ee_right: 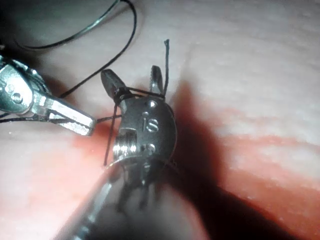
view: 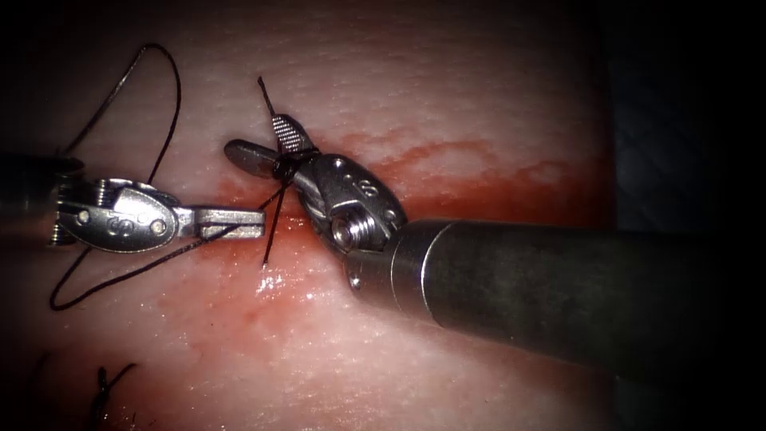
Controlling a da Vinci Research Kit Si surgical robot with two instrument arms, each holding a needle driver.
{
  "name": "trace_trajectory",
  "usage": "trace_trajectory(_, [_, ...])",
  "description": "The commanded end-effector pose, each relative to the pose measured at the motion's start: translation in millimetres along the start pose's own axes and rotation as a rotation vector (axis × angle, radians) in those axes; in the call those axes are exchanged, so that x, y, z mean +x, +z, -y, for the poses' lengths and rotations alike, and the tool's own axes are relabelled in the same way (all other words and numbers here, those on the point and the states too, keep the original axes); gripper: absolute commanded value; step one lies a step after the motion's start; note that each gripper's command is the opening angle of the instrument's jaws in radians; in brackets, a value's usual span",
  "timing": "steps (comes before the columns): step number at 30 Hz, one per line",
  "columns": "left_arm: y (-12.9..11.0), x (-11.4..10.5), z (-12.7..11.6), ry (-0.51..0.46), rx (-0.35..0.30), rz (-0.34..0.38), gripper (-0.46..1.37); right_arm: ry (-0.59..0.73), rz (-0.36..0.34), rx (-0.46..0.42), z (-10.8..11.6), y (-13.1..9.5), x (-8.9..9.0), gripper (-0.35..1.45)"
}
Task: Wound Closure
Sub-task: With the right grasper, take the short tail end of the suture
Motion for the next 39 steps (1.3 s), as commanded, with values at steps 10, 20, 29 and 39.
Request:
trace_trajectory(10, [0.3,0.0,1.2,0.003,0.000,0.010,-0.35,-0.030,0.026,-0.082,-0.7,1.3,0.3,1.29])
trace_trajectory(20, [1.3,-1.1,3.8,0.003,0.014,0.020,-0.35,-0.055,0.040,-0.108,-1.3,2.6,0.5,1.27])
trace_trajectory(29, [1.6,-1.6,4.7,-0.007,0.015,0.020,-0.35,-0.061,0.070,-0.123,-2.2,4.4,-0.3,1.25])
trace_trajectory(39, [1.4,-2.2,4.4,-0.008,0.016,0.018,-0.35,-0.098,0.115,-0.115,-2.5,5.5,-2.2,1.22])
